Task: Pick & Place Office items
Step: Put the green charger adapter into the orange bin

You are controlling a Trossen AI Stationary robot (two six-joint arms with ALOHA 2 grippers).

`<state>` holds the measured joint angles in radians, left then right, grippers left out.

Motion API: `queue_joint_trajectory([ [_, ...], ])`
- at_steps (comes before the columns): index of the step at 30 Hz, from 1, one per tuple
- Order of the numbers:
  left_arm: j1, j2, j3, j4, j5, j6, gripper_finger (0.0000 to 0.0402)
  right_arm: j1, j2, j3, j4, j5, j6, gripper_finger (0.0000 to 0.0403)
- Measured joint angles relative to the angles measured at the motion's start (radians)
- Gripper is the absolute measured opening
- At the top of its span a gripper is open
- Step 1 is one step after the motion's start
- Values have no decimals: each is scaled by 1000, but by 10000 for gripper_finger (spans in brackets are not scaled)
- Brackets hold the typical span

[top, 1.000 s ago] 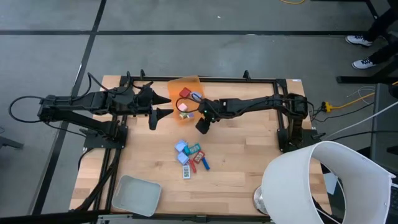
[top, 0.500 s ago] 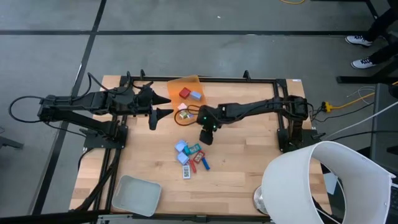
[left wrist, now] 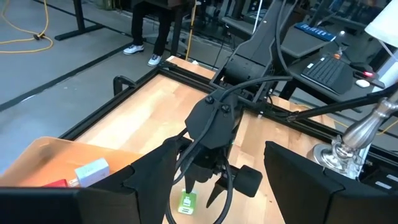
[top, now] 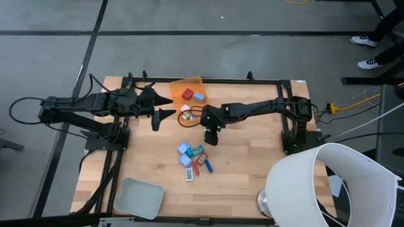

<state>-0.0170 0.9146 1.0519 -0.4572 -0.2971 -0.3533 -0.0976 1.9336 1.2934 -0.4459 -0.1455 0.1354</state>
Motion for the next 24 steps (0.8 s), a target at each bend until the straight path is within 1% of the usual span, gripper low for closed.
queue_joint_trajectory([
  [6,0,0,0,0,-1,-3,237,-13,6,0,-8,-18,-58,215],
  [18,0,5,0,2,-33,-4,237,-47,7,0,-9,-20,-131,215],
  [24,0,26,1,5,-43,-12,237,-59,63,1,-9,-69,-144,215],
])
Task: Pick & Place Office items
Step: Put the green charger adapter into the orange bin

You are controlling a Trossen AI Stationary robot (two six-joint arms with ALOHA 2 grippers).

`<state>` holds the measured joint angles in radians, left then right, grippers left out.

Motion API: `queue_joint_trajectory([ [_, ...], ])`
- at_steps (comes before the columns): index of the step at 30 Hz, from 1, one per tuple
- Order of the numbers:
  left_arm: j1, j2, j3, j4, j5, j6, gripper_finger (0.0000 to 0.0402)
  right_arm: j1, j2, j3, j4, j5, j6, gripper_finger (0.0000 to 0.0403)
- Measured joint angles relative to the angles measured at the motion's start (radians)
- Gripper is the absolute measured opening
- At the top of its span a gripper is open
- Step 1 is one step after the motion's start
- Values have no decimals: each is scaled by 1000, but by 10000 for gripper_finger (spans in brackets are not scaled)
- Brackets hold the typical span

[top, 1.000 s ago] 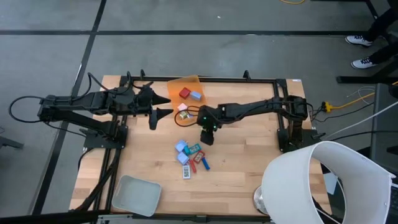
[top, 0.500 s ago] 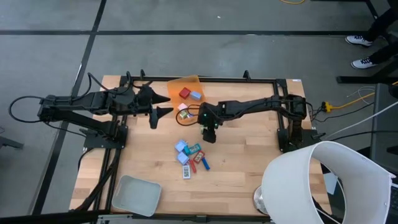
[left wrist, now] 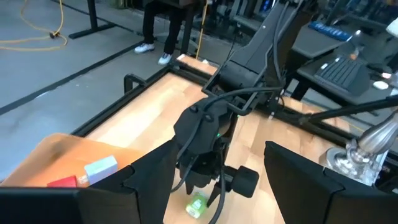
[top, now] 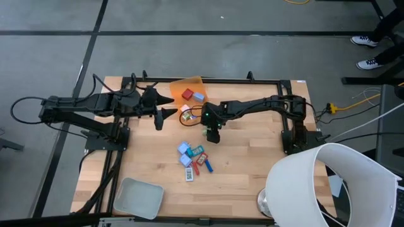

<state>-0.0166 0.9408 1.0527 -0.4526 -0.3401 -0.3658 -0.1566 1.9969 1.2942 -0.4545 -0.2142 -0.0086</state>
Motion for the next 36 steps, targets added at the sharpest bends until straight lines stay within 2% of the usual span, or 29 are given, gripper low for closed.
queue_joint_trajectory([
  [13,0,61,0,9,19,-17,237,11,49,3,77,7,32,211],
  [21,0,66,0,46,21,-17,237,16,49,3,80,3,85,142],
  [30,0,65,0,108,49,-6,237,60,28,18,58,-37,210,142],
  [36,0,38,-1,158,70,55,237,106,-22,126,57,-59,300,142],
])
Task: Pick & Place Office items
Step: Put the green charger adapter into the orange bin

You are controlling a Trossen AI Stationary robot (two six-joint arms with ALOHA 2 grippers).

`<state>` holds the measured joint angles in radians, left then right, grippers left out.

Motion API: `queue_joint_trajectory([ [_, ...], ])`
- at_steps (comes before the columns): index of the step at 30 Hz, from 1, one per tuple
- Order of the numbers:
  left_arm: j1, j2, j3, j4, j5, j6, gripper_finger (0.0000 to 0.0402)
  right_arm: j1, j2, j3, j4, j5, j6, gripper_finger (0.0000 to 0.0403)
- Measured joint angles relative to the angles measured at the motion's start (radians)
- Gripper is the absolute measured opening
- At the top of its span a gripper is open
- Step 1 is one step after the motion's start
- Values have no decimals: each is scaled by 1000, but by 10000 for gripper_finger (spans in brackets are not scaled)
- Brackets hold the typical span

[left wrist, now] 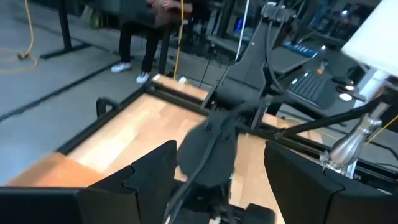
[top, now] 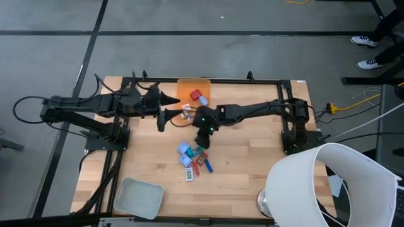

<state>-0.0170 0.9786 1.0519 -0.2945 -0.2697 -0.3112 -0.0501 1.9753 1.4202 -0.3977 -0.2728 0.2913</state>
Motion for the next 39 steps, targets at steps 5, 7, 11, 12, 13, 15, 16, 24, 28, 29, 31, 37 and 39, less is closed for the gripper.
queue_joint_trajectory([
  [5,0,-39,0,14,-3,36,237,46,-10,128,-3,49,20,142],
  [7,0,-53,0,14,-5,46,237,60,-11,179,-5,92,14,142],
  [11,0,-75,0,5,-17,56,237,52,-12,224,-9,210,0,142],
  [12,0,-79,0,3,-19,56,237,42,-12,226,-12,233,0,142],
  [13,0,-83,0,6,-19,56,237,28,-12,226,-15,250,0,142],
  [15,0,-95,0,6,-20,65,237,-1,-12,226,-33,292,6,142],
  [16,0,-100,0,6,-22,71,237,-17,-12,226,-39,315,12,142],
  [24,0,-146,0,4,-36,97,237,-182,-12,226,-37,398,42,142],
  [28,0,-177,0,3,-52,91,237,-228,-12,226,-37,381,41,142],
  [29,0,-184,0,3,-52,90,237,-234,-12,226,-38,376,41,142],
  [31,0,-194,0,2,-52,90,237,-244,-12,226,-38,349,42,146],
  [37,0,-203,0,-69,-81,81,237,-252,2,228,-40,301,100,215],
  [39,0,-203,0,-99,-82,65,237,-251,6,227,-41,298,122,238],
])
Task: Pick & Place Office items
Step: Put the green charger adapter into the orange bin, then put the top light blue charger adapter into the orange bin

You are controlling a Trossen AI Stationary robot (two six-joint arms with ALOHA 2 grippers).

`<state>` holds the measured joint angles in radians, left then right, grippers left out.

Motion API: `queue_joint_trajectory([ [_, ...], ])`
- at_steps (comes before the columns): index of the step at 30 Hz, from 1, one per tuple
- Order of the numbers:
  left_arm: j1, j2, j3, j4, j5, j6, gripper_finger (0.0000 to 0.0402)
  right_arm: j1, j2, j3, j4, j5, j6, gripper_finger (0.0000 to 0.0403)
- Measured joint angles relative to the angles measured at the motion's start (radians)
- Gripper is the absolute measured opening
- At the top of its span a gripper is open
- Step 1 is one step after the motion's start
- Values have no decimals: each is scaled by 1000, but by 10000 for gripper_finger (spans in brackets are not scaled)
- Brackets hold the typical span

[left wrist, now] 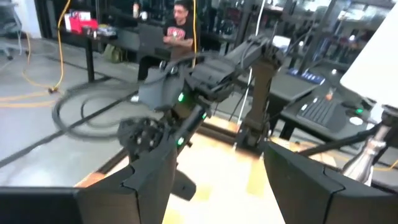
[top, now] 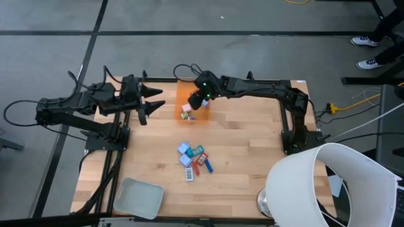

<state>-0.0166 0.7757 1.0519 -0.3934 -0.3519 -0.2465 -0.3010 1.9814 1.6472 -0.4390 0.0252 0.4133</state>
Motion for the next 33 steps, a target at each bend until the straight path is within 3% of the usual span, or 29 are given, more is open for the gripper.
queue_joint_trajectory([
  [11,0,0,0,-40,8,-32,237,0,9,1,80,-31,96,259],
  [16,0,30,0,-213,45,-65,237,3,9,1,234,-152,179,260],
  [20,-1,97,0,-424,132,-72,237,17,6,1,398,-262,240,260],
  [23,-1,163,0,-511,187,-76,237,32,-3,1,488,-280,266,260],
  [30,-1,350,0,-536,210,-179,237,65,-41,0,589,-288,287,261],
  [33,-12,417,-26,-415,213,-223,237,89,-92,0,643,-295,244,261],
])
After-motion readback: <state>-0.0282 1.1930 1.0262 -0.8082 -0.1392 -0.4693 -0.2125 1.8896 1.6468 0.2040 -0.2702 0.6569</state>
